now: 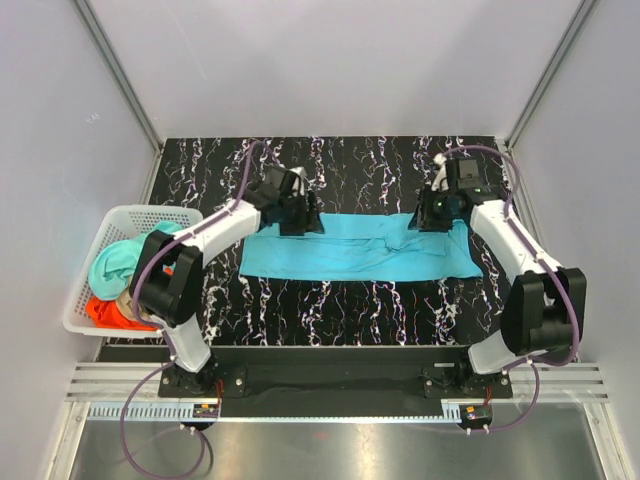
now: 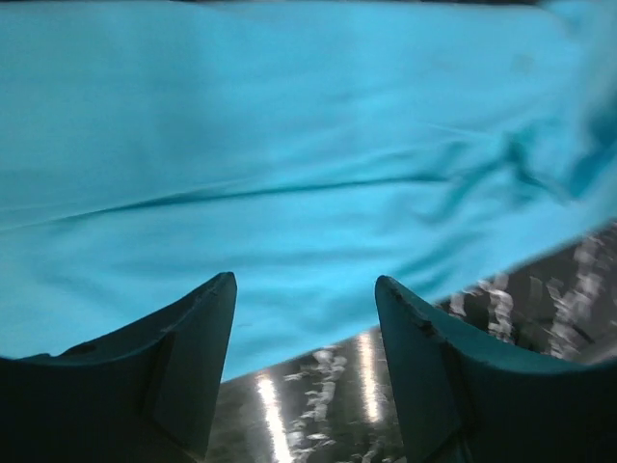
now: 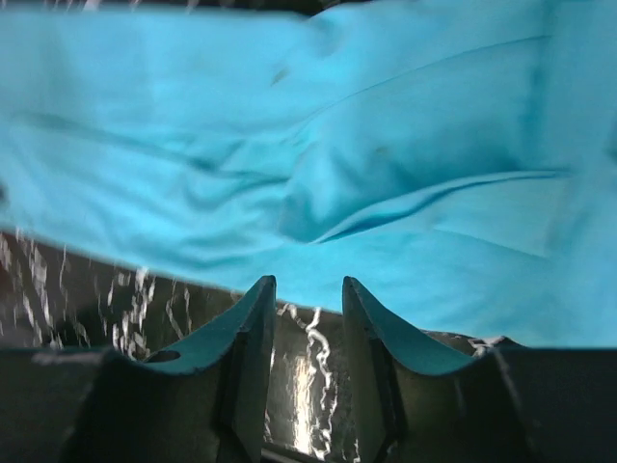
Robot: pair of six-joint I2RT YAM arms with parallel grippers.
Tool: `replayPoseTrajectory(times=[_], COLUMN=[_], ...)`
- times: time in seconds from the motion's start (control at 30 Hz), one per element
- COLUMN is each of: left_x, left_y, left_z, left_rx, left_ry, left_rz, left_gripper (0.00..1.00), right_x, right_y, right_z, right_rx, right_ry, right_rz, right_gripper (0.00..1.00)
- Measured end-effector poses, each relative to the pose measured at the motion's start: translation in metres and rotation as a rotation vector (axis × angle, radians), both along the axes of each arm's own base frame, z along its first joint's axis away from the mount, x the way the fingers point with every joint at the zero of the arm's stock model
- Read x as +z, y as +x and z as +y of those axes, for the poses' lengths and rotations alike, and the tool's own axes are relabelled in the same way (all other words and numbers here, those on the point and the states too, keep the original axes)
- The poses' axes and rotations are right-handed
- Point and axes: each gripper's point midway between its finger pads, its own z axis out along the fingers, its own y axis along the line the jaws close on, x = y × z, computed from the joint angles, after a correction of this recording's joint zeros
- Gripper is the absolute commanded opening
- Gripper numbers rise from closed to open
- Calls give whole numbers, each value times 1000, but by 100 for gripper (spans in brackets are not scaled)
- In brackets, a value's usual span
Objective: Fold and stack the t-shirts
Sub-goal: Fold the tshirt
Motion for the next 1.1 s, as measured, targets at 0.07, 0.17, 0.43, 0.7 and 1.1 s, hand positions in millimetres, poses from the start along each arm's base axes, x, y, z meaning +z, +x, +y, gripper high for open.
replayPoseTrajectory(times=[0.07, 0.17, 0.43, 0.7, 1.1], left_x=[7, 18, 6, -30, -19], left_y=[-14, -26, -29, -29, -14], left_z=[-34, -79, -147, -174, -204], left_rx=[-55, -120, -101, -70, -81], left_ry=[-102, -220, -386, -393, -434], left_rz=[-4, -10, 97, 202, 185], left_gripper=[66, 66, 68, 70, 70], right_x=[2, -11, -61, -77, -91], right_y=[10, 26, 38, 41, 40], right_z=[-23, -60, -111, -117, -121], right_rx=[-128, -289, -530, -598, -635], right_ry=[-18, -50, -99, -105, -122], right_rz=[-7, 14, 165, 208, 245], right_gripper=[40, 33, 40, 40, 40])
